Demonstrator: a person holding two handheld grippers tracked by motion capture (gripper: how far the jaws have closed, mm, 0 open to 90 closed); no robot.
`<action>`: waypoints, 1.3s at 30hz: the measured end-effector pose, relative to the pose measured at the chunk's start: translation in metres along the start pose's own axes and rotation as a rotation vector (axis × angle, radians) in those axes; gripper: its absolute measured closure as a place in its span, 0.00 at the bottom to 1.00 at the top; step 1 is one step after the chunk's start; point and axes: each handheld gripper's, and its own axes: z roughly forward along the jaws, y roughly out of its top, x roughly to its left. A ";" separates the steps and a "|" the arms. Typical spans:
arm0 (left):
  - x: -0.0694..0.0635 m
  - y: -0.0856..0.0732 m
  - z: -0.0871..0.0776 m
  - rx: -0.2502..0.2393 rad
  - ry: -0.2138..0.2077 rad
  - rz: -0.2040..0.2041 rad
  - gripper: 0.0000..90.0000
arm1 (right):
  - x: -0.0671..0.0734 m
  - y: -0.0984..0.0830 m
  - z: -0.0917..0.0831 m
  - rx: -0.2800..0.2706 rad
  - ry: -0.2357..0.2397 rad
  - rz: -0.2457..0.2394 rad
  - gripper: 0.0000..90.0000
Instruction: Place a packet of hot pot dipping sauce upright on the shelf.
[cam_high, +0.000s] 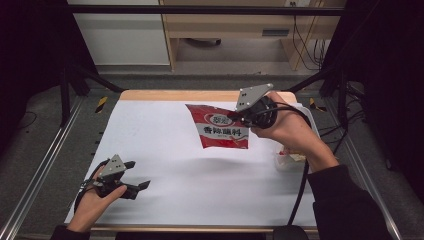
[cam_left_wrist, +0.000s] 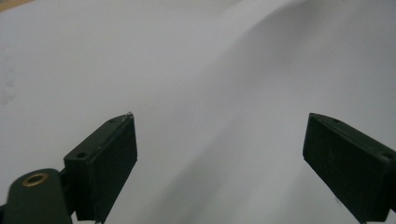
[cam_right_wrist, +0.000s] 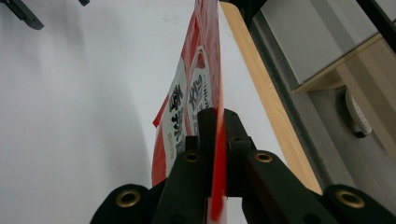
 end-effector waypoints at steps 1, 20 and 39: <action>0.000 -0.002 0.001 0.008 0.008 0.003 0.11 | -0.002 0.000 -0.001 -0.002 -0.007 -0.001 1.00; -0.002 -0.009 0.000 0.039 0.032 0.029 0.10 | -0.040 -0.017 -0.030 -0.065 -0.132 0.052 1.00; -0.002 -0.009 0.000 0.040 0.030 0.034 0.10 | -0.062 -0.032 -0.028 -0.081 -0.198 0.103 1.00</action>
